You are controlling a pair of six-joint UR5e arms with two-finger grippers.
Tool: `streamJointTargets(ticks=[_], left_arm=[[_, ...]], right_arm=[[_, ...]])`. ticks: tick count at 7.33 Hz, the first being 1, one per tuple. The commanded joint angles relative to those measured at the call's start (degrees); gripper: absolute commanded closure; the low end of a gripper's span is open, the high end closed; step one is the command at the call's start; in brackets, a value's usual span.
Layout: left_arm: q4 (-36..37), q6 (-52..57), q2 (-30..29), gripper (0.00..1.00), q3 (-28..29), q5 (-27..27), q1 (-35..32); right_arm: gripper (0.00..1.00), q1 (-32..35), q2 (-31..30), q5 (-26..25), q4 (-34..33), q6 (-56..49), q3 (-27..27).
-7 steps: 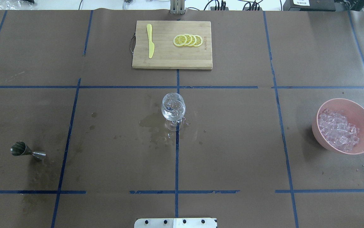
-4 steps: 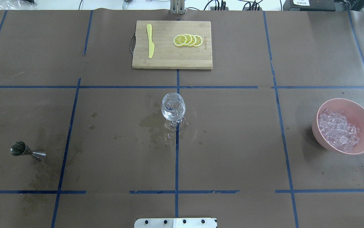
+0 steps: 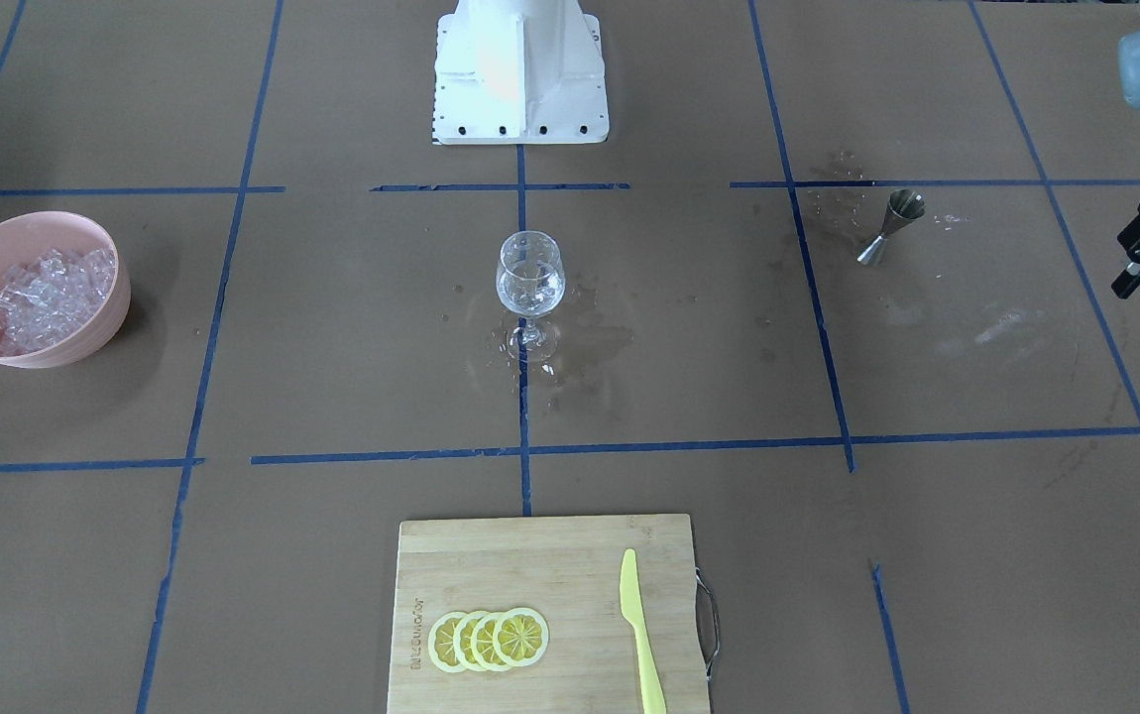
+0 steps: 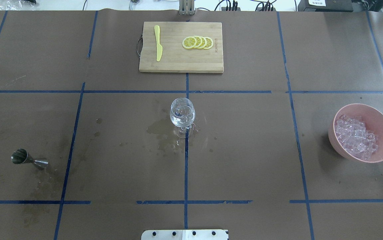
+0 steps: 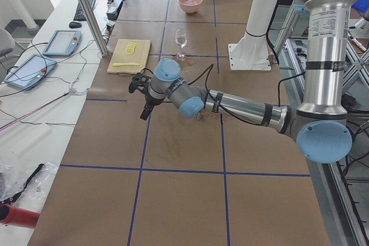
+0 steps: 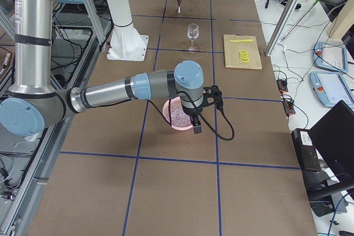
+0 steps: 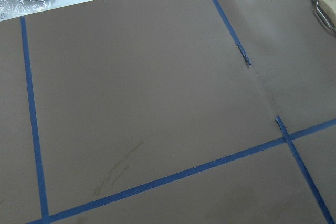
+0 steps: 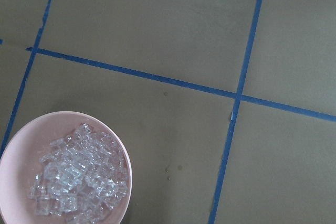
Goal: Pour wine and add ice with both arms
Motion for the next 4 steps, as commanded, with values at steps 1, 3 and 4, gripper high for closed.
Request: streamJointTargets(ticks=[1,3,4], left_arm=[[2.4,-0.8,-0.8,0.01,-0.2,-0.3,-1.0],[-3.9,1.9,1.0,0.0,0.3,1.8,-0.9],[-3.9,2.0,1.7,0.0,1.3,0.2,-0.9]], right_arm=[[0.0,-4.8,1.2,-0.3,0.1,7.3,1.5],[0.0,-7.0,1.3,-0.6,4.3,15.5,1.7],[0.0,-7.9,0.1,-0.7,8.6,20.9,1.7]])
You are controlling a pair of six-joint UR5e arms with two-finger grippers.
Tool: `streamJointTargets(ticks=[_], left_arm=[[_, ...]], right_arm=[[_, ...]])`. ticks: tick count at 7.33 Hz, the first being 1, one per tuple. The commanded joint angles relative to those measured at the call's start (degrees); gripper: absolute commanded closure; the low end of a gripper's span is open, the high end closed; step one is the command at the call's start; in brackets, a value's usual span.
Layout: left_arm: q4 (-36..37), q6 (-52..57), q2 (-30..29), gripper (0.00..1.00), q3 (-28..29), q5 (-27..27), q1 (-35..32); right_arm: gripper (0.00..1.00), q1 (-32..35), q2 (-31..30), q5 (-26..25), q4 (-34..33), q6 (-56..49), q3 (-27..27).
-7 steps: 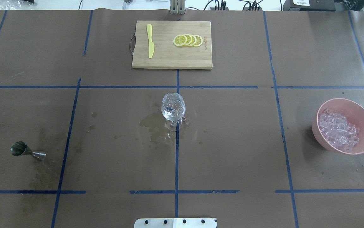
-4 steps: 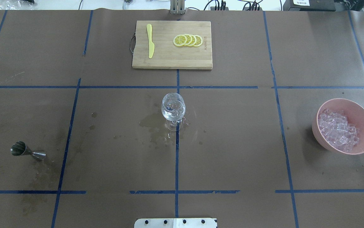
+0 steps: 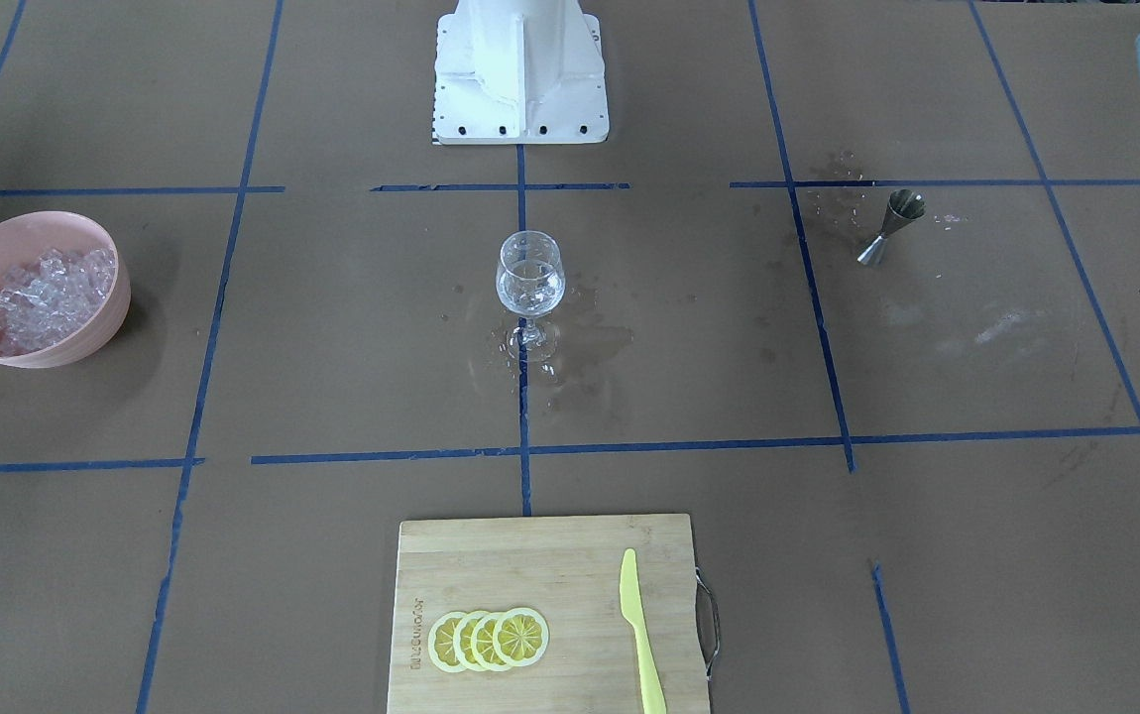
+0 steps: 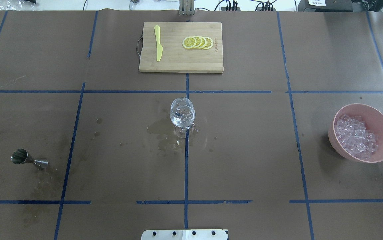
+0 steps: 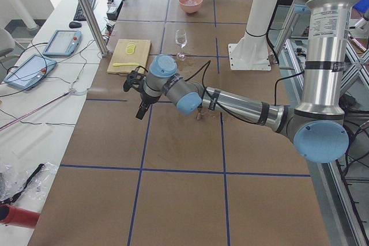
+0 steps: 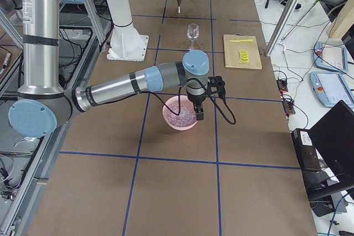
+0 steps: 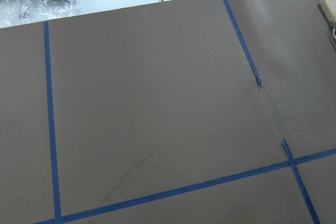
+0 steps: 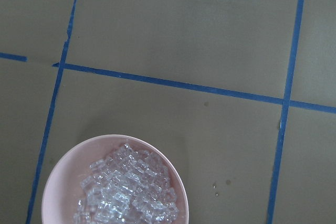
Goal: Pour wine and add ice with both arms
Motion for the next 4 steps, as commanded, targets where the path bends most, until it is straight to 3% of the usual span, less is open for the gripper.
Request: streamJointTargets(ticks=[1,4], left_arm=[[-1.8,0.7,2.2,0.0,2.0,-1.0,0.2],[-1.9,0.7,2.7,0.0,0.8,-5.9,0.8]], right_arm=[[0.0,-2.2,-4.8,-0.1,8.4,9.0,0.0],[0.0,-11.4,-6.6,-6.2,19.3,22.3,-0.3]])
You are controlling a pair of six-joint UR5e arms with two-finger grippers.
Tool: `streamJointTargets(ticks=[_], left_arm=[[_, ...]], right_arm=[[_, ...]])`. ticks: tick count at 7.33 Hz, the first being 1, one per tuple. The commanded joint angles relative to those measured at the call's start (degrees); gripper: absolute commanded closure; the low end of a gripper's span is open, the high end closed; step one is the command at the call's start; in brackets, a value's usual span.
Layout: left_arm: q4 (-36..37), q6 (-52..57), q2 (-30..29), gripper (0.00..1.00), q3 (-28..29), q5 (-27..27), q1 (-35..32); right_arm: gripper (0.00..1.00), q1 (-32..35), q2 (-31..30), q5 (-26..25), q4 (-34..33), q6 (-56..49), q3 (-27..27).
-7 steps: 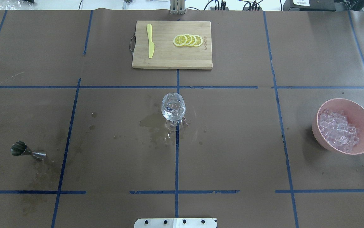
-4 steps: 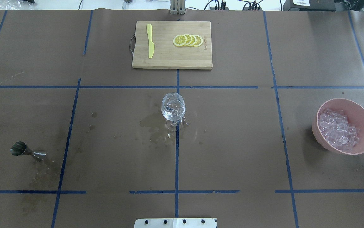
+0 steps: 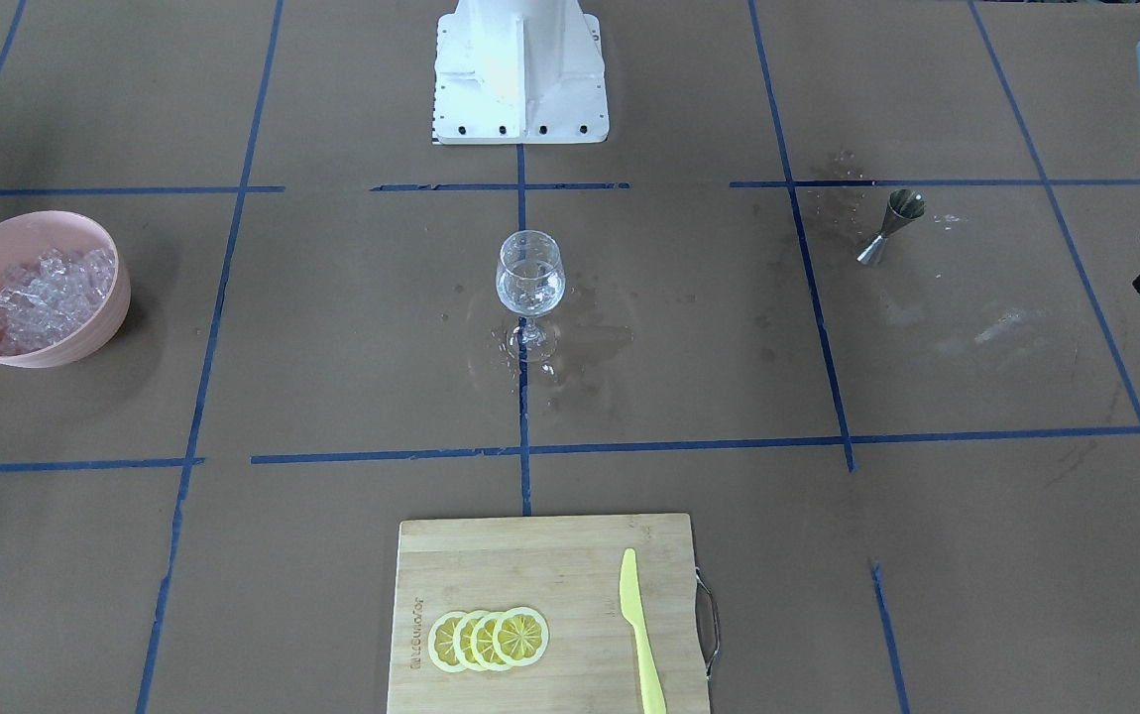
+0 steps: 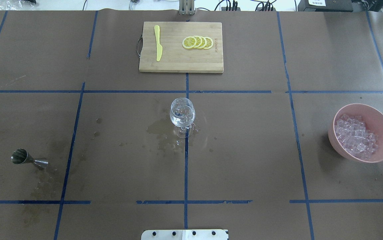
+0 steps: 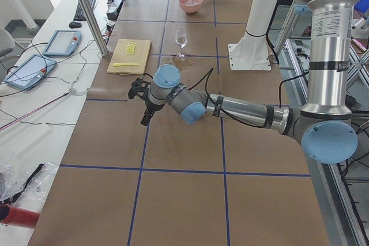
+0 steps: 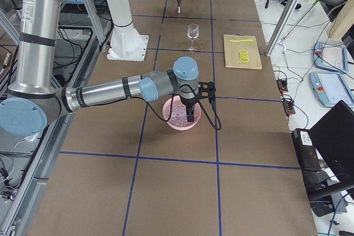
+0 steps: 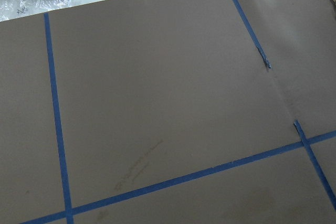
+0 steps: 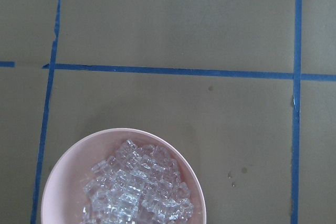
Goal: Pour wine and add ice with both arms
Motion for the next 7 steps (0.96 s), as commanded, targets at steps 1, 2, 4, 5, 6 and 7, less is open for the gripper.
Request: streamJointTargets(ticks=[1,2,4,5,6,7], left_arm=[[0.0,0.0,1.8,0.0,-0.3,-2.0,0.5],[-0.1,-0.1,1.8,0.0,-0.5,-1.9,0.6],[0.0,-0.2,1.7,0.0,-0.9,-1.9,0.6],[0.0,-0.2,1.7,0.0,-0.8,-1.9,0.7],[0.0,-0.2,1.5,0.0,-0.8,-1.9,0.7],[0.0,-0.3,1.3,0.0,-0.9,-1.9,0.7]], right_arm=[[0.0,-8.7,-0.5,-5.4,9.4,12.2,-1.2],[0.0,-11.5,-0.5,-7.5,11.6,15.8,-1.8],[0.0,-16.0,-0.5,-10.3,13.4,20.4,-2.4],[0.0,-17.6,-0.4,-10.8,13.4,20.8,-2.5],[0.0,-19.2,-0.5,-11.9,13.4,21.5,-2.9],[0.0,-21.0,-0.5,-12.0,13.4,23.1,-3.4]])
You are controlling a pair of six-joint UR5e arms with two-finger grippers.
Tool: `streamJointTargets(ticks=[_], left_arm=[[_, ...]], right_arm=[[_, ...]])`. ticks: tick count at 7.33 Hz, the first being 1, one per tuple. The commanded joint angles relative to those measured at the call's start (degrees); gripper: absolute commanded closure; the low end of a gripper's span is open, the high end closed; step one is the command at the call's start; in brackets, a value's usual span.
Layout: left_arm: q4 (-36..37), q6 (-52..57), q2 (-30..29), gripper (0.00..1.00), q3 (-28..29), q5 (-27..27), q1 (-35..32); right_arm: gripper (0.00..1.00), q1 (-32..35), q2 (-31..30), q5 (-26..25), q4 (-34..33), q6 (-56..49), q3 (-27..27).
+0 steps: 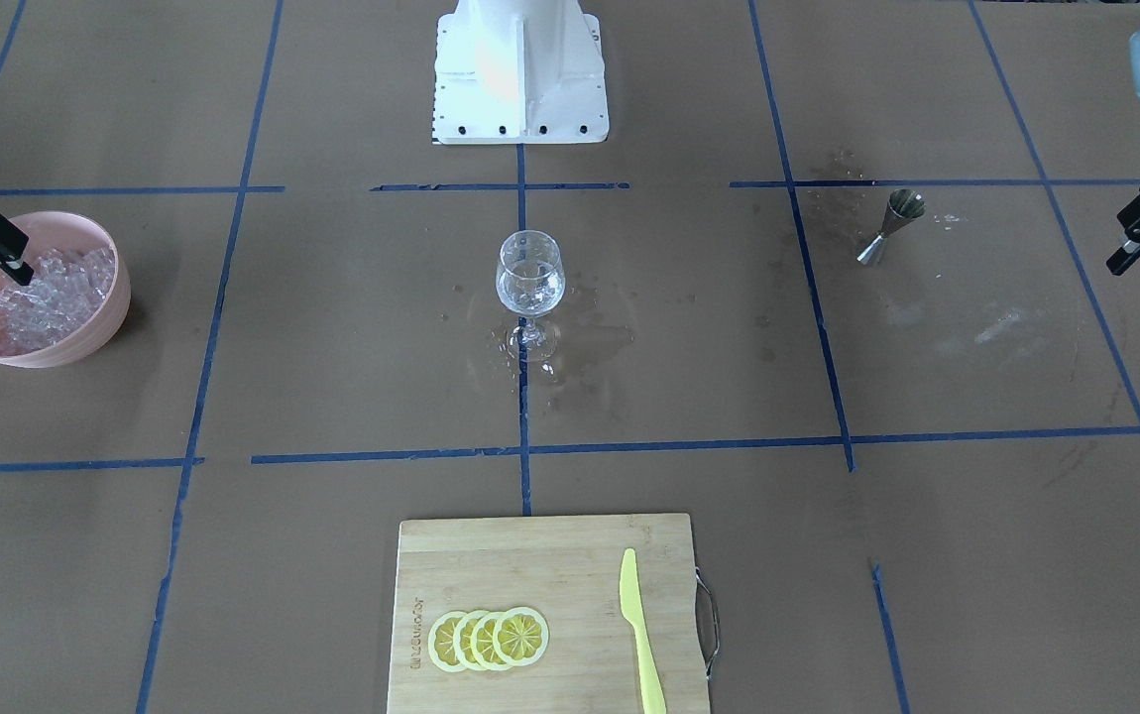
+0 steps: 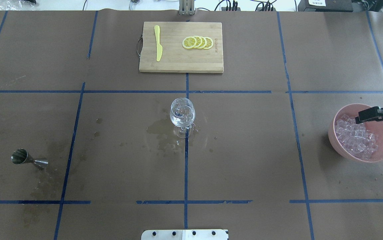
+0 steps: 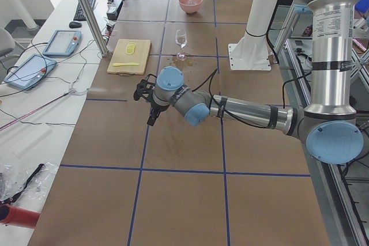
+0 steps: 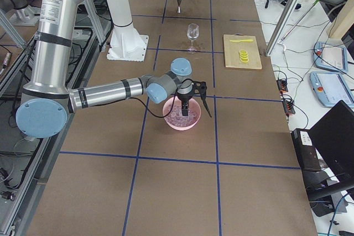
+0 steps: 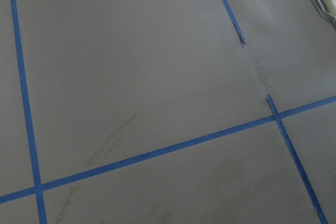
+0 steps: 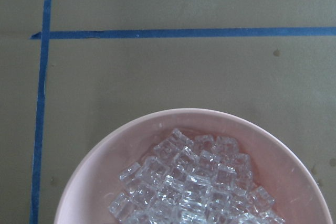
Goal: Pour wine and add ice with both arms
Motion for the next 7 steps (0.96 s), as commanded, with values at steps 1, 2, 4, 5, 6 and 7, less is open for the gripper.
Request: streamJointTargets(ticks=[1,2,4,5,6,7], left_arm=[[0.0,-0.1,-0.2,0.0,-0.1,0.0,0.0],[0.0,-0.1,-0.3,0.0,-0.2,0.0,0.0],[0.0,-0.2,-0.3,0.0,-0.6,0.0,0.0],[0.0,-0.2,-0.3,0.0,-0.9,0.0,0.0],[0.0,-0.2,-0.2,0.0,-1.1,0.0,-0.1],[0.0,-0.2,0.0,0.0,-1.3,0.0,0.0]], right_arm=[[0.0,-3.1,0.0,-0.7,0.2,2.2,-1.2],[0.0,-3.5,0.1,-0.8,0.2,2.2,-2.4],[0.12,-3.9,0.0,-0.8,0.1,2.3,-2.8],[0.18,-3.9,0.1,-0.8,0.2,2.3,-3.4],[0.31,-3.9,0.1,-0.8,0.2,2.3,-3.4],[0.49,-3.9,0.1,-0.8,0.2,2.3,-3.5]])
